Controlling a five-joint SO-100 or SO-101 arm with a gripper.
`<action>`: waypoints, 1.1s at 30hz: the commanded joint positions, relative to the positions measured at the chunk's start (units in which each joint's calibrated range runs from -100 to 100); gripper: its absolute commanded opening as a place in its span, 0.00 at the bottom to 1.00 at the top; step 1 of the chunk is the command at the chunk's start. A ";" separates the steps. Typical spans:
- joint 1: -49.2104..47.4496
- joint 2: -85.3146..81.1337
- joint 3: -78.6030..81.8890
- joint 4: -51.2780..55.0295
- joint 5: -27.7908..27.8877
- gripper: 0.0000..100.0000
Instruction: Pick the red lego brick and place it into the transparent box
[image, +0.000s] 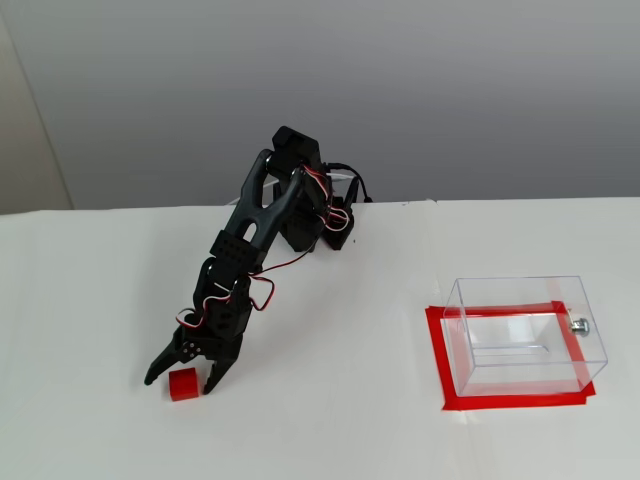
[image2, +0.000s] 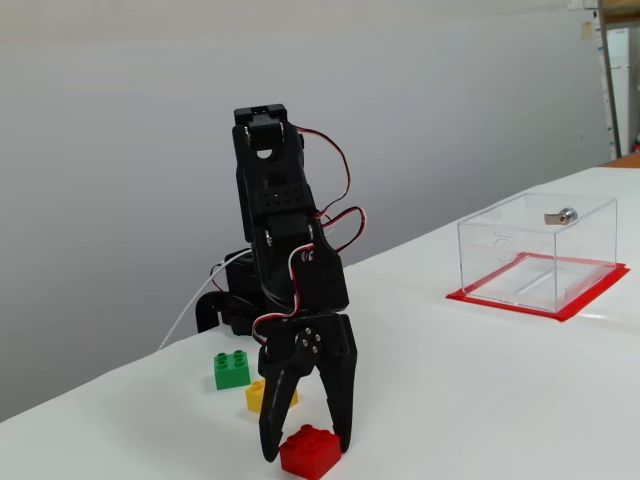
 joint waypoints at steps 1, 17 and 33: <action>0.63 -0.81 -1.03 1.97 0.24 0.37; 0.92 -0.89 -1.22 2.75 0.24 0.30; 1.00 -1.14 -1.49 2.75 0.08 0.07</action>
